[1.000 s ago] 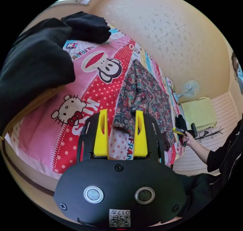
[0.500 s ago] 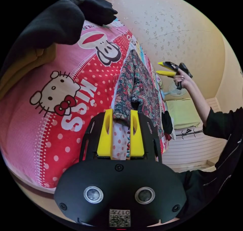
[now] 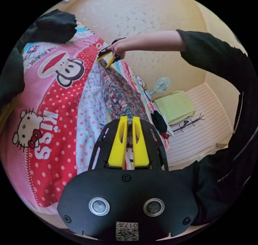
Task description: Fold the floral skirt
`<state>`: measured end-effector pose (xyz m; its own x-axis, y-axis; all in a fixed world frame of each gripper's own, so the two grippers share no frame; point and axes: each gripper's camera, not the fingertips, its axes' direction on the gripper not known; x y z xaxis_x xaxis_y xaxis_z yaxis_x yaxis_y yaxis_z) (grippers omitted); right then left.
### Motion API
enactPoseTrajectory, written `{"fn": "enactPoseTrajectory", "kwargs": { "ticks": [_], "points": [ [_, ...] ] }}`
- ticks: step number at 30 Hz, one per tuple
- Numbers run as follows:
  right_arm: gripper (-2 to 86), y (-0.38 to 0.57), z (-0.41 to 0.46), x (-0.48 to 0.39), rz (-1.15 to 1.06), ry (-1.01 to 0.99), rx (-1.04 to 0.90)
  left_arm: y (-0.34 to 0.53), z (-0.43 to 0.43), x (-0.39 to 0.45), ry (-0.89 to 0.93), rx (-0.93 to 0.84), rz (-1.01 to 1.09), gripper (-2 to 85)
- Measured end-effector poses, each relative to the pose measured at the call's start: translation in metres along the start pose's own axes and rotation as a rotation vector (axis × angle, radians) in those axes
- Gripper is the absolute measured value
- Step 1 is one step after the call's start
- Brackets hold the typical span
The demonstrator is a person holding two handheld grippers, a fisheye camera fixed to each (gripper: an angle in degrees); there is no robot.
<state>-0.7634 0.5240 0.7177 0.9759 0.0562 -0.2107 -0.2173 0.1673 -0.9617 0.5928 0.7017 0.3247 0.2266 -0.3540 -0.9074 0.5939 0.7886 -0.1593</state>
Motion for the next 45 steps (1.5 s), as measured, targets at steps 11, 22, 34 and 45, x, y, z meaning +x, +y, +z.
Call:
{"fn": "enactPoseTrajectory", "kwargs": {
  "ticks": [11,22,34,45],
  "points": [
    [7.0,-0.031,-0.028,0.002,-0.264,0.213,-0.059,-0.066,-0.049,0.098,-0.013,-0.003,0.104,2.1],
    [4.2,-0.004,-0.105,0.193,-0.499,-0.299,0.020,-0.126,-0.061,0.268,-0.088,-0.055,0.255,2.6],
    [3.1,0.050,-0.044,0.616,-0.417,-0.771,0.242,-0.193,0.090,0.481,-0.030,-0.208,0.348,2.5],
    [3.1,0.058,0.148,0.791,-0.169,-1.039,0.345,-0.193,0.290,0.548,-0.123,-0.413,0.293,2.7]
  ]
}}
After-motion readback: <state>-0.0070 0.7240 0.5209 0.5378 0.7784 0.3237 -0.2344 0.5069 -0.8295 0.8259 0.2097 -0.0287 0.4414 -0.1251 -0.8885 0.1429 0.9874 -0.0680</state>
